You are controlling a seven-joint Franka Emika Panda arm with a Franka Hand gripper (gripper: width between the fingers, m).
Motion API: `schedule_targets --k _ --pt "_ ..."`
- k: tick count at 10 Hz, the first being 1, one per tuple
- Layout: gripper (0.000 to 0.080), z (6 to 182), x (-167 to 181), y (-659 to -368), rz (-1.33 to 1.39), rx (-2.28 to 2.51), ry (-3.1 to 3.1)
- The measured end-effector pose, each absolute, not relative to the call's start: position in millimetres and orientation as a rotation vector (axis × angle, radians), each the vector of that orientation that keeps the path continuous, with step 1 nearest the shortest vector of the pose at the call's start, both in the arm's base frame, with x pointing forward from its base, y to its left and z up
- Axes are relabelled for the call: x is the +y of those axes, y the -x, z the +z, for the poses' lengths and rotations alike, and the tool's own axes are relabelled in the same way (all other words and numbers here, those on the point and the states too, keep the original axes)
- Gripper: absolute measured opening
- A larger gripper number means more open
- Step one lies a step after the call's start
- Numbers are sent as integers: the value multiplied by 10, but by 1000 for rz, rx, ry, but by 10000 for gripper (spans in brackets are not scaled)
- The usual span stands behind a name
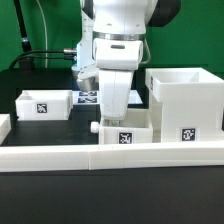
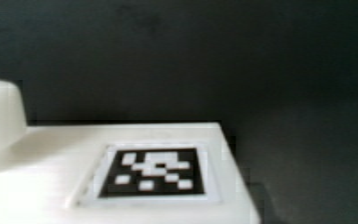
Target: Assemble drawer
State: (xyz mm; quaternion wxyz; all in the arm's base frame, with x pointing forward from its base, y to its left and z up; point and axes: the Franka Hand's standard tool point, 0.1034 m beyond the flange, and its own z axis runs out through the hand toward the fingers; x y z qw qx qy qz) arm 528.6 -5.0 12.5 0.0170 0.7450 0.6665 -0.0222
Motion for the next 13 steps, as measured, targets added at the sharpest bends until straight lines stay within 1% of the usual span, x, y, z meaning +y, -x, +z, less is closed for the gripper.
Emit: schedule_targets --k 4,7,11,13 --pt "42 123 -56 -5301 -32 2063 -2300" --pt "42 168 -72 -5367 -61 2147 -2225" --pt "42 137 -74 -5358 -68 2148 -2229" --pt "42 136 -58 -5408 -81 2167 -2210"
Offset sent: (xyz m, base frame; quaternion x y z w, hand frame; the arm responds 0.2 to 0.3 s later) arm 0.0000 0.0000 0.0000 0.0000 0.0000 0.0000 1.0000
